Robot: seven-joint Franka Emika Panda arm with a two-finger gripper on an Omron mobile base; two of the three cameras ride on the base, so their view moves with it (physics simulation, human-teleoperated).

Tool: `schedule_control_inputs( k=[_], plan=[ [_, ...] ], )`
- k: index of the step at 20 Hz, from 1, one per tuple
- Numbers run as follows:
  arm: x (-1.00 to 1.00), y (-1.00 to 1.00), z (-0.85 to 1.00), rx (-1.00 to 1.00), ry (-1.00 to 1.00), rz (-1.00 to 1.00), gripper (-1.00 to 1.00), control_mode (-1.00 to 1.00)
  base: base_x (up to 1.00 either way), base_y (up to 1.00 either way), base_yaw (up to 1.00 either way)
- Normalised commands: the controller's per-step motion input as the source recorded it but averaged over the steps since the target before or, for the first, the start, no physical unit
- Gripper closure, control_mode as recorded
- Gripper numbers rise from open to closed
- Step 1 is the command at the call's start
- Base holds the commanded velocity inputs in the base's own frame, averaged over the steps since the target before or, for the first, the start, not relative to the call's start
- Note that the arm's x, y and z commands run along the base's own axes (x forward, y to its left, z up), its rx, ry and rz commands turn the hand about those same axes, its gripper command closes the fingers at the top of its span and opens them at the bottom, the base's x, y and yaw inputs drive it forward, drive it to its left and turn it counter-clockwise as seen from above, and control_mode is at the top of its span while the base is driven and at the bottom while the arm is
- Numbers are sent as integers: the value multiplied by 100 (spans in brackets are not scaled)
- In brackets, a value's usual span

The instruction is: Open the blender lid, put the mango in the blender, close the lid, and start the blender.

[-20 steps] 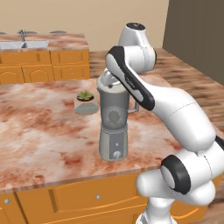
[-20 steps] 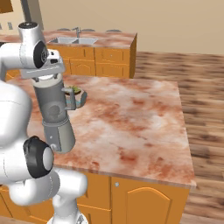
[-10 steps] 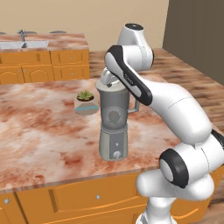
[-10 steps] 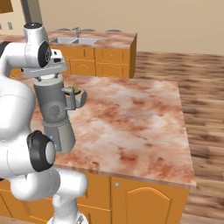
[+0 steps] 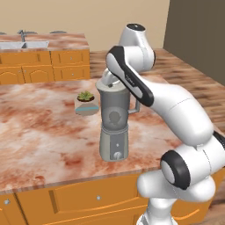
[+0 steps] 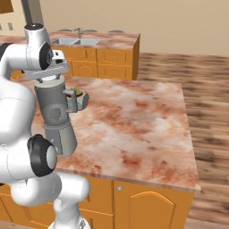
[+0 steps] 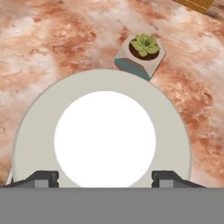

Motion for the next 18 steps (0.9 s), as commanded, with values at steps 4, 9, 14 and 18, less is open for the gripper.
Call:
schedule_control_inputs(
  k=[4,9,14,18],
  plan=[
    [-3,-19,0,0,-7,0,100,-100,0,0,0],
    [-18,-22,0,0,-4,2,100,-100,0,0,0],
    [-5,6,0,0,0,0,100,-100,0,0,0],
    [0,9,0,0,1,1,100,-100,0,0,0]
  ],
)
